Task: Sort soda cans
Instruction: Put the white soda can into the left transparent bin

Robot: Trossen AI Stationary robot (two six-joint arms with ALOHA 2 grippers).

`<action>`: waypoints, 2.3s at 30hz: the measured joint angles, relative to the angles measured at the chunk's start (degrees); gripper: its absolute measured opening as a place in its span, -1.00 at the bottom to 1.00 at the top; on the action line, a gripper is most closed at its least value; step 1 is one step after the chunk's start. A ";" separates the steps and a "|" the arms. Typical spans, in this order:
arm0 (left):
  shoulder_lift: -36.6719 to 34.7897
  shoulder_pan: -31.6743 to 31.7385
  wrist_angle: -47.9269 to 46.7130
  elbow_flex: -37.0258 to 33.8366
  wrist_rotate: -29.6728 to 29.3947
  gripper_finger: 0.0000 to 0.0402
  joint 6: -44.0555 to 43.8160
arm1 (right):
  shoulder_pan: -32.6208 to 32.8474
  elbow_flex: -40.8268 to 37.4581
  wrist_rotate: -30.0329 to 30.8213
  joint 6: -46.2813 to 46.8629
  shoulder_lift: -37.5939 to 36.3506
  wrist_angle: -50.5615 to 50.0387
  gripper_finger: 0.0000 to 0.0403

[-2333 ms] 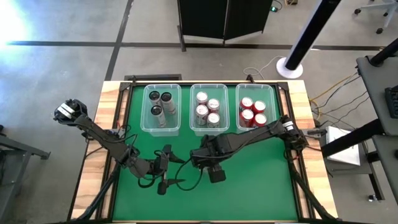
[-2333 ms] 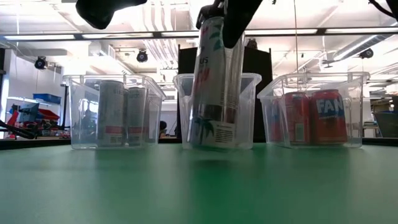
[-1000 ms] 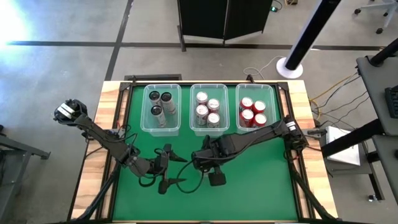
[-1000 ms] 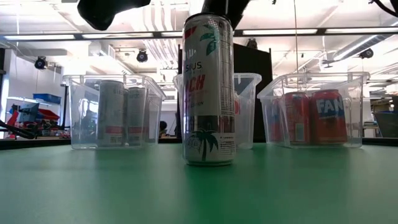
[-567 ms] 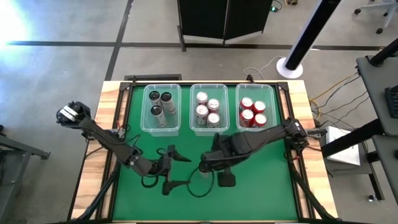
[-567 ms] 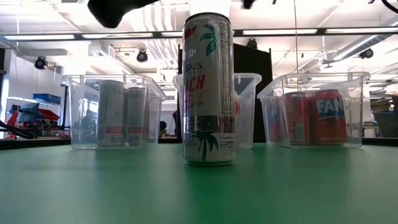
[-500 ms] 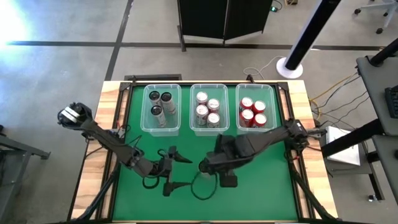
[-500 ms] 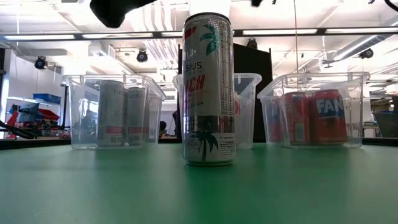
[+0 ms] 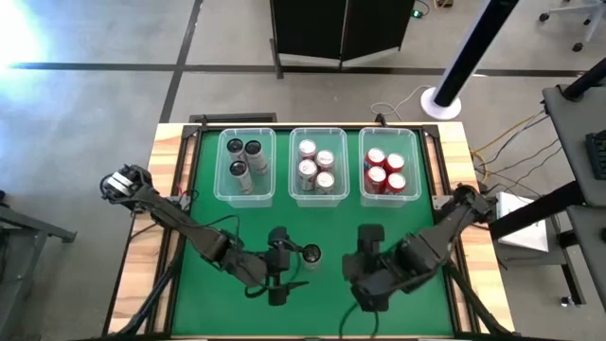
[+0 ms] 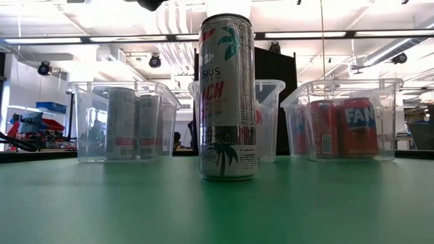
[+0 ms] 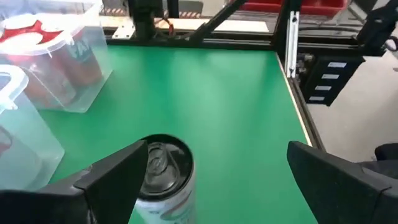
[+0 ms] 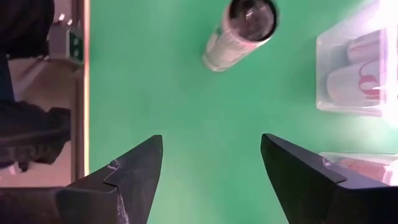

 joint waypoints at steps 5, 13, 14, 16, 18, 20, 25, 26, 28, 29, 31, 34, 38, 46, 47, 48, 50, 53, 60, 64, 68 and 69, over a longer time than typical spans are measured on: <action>1.46 0.33 -8.04 4.70 -0.07 0.84 -3.56 | 4.17 -1.92 2.14 2.88 0.02 0.01 0.27; 1.40 2.00 -9.68 4.59 1.58 0.84 -4.70 | 8.28 -7.38 5.30 8.40 0.07 0.95 0.20; 1.40 2.82 -10.06 4.06 1.59 0.84 -5.26 | 8.48 -8.19 5.63 8.96 0.09 1.25 0.20; 1.65 4.58 -10.46 3.30 2.47 0.84 -5.75 | 8.68 -9.76 5.95 9.37 0.13 1.94 0.21; 1.90 6.07 -10.35 3.26 3.96 0.84 -5.75 | 8.76 -11.08 5.97 10.09 0.15 2.40 0.23; 2.33 7.05 -9.63 3.33 5.29 0.84 -5.36 | 8.76 -12.46 5.97 10.24 0.15 2.48 0.25; 4.08 7.58 -9.76 3.88 6.67 0.84 -4.31 | 8.76 -15.23 5.95 10.70 0.17 3.25 0.30; 4.37 7.61 -9.83 3.98 6.93 0.84 -4.35 | 8.76 -15.71 5.95 10.70 0.17 3.62 0.31; 5.02 7.90 -9.43 4.32 7.51 0.84 -4.51 | 8.76 -16.57 5.95 10.61 0.17 4.24 0.33; 5.32 8.02 -9.44 4.39 7.60 0.84 -4.67 | 8.76 -16.97 5.95 10.61 0.17 4.22 0.33; 5.90 8.39 -9.76 4.42 7.67 0.84 -4.85 | 8.76 -17.60 5.95 10.59 0.17 5.21 0.34; 6.72 8.84 -9.66 4.96 7.61 0.84 -4.94 | 8.76 -18.00 5.93 10.58 0.17 5.47 0.34; 8.26 8.95 -9.50 5.81 7.56 0.83 -4.87 | 8.76 -18.10 5.93 10.48 0.17 5.93 0.30; 9.67 9.06 -9.98 7.06 7.54 0.57 -4.84 | 8.76 -18.11 5.93 10.11 0.17 6.60 0.22; 9.67 9.06 -9.98 7.25 7.56 0.51 -4.84 | 8.76 -18.11 5.93 10.11 0.17 6.60 0.21; 9.64 9.06 -10.02 7.52 7.86 0.44 -4.81 | 8.76 -18.11 5.93 10.09 0.17 6.68 0.20; 9.58 9.06 -11.19 8.39 9.04 0.29 -4.61 | 8.76 -18.11 5.93 10.09 0.17 6.78 0.19; 9.56 8.98 -17.36 11.14 9.16 0.16 -4.10 | 8.76 -18.01 5.92 10.09 0.17 6.71 0.19; 6.26 8.55 -29.88 20.69 7.93 0.16 -2.57 | 10.19 -14.38 8.31 9.30 0.07 6.69 0.18; 4.38 8.21 -41.54 26.37 4.08 0.16 -2.39 | 11.54 -14.01 10.77 9.39 0.07 6.77 0.14; 0.07 8.14 -50.42 30.85 0.58 0.16 -4.96 | 12.57 -15.01 13.50 10.12 0.07 8.06 0.12; -1.47 8.14 -51.58 31.36 -0.91 0.16 -5.47 | 12.67 -15.35 13.54 10.10 0.07 9.01 0.12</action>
